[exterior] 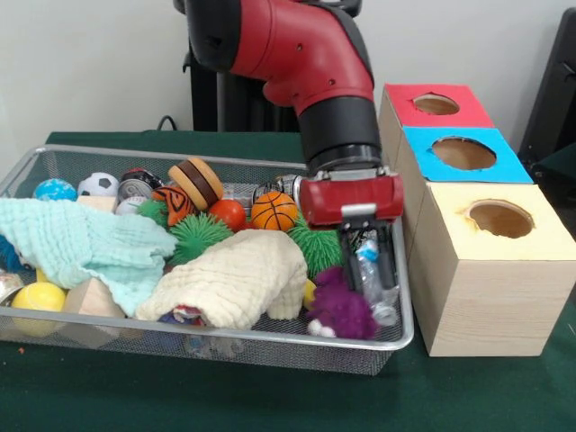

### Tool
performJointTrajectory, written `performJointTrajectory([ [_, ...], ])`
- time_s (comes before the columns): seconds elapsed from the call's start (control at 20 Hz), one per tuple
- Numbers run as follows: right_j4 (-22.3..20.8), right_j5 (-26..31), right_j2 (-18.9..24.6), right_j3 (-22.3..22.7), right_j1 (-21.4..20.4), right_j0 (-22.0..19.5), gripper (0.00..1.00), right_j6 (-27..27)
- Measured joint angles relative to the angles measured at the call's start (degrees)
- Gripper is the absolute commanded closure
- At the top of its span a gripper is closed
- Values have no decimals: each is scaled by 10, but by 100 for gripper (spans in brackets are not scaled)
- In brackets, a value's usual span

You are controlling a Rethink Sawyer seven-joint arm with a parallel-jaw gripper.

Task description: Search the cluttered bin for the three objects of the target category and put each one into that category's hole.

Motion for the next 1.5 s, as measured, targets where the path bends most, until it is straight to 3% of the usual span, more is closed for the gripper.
performJointTrajectory([
  [0.25, 33, -59, -47, 11, -3, 33, 100, 0],
  [0.55, 36, -61, -69, 11, -10, 34, 100, 0],
  [0.9, -22, -61, -70, 12, -36, 14, 100, 0],
  [1.5, -57, -61, -70, 29, -91, 9, 100, 0],
])
